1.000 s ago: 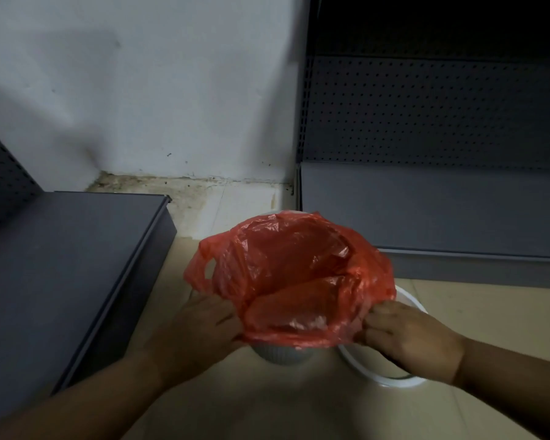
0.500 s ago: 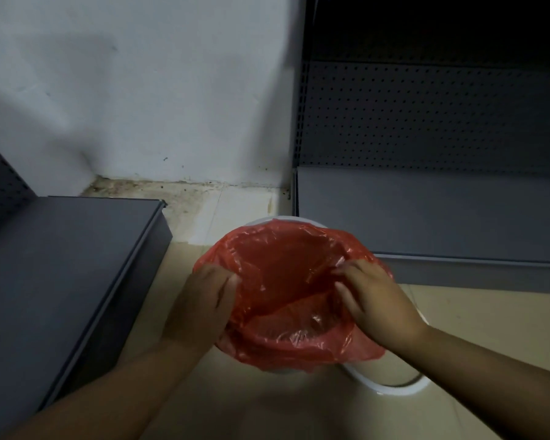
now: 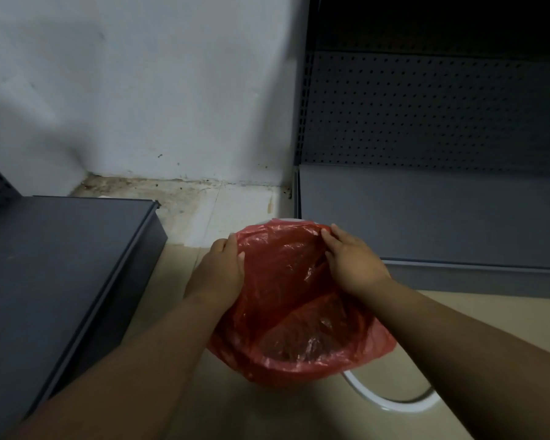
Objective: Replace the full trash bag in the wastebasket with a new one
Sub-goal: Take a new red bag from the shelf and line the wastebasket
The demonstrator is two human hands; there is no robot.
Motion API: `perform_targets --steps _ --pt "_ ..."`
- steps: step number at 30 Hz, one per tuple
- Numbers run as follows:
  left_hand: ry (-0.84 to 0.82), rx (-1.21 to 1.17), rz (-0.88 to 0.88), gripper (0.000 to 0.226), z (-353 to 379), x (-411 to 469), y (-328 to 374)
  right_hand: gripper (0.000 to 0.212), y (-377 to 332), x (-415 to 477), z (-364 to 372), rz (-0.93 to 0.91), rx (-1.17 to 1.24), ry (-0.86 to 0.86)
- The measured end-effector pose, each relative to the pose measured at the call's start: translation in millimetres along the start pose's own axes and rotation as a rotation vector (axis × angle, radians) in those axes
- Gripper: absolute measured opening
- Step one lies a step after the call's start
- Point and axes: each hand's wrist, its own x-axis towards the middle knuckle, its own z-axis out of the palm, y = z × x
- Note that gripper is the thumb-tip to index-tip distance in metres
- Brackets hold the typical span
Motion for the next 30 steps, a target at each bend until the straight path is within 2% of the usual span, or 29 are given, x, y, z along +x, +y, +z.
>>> perform_targets --steps 6,11,14,18,21,25,28,30 --pt "0.037 -0.150 -0.024 0.040 0.3 21.2 -4.8 0.047 1.4 21.5 -2.8 0.017 0.110 0.025" --pt "-0.008 -0.348 -0.140 0.045 -4.9 28.4 -6.4 0.041 -2.5 36.1 -10.0 0.090 0.212 0.013" --pt "-0.061 -0.499 -0.252 0.053 -8.3 25.4 -8.7 0.049 -3.3 43.2 -13.4 0.144 0.313 -0.058" --pt "-0.207 -0.935 -0.481 0.074 0.8 17.1 -23.3 0.068 -3.3 47.1 -14.5 0.227 0.472 -0.150" --pt "-0.228 -1.132 -0.566 0.074 4.1 4.2 -23.9 0.081 -4.0 44.4 -15.1 0.298 0.555 -0.145" --pt "-0.206 -1.215 -0.549 0.057 14.1 -22.5 -18.9 0.079 -5.7 39.8 -16.3 0.326 0.488 -0.052" --pt "-0.113 -1.192 -0.531 0.035 16.3 -36.3 -22.0 0.068 -2.7 34.6 -14.7 0.290 0.485 0.164" --pt "-0.135 -1.146 -0.536 0.038 20.1 -38.0 -28.8 0.058 1.4 26.6 -13.5 0.248 0.542 0.334"
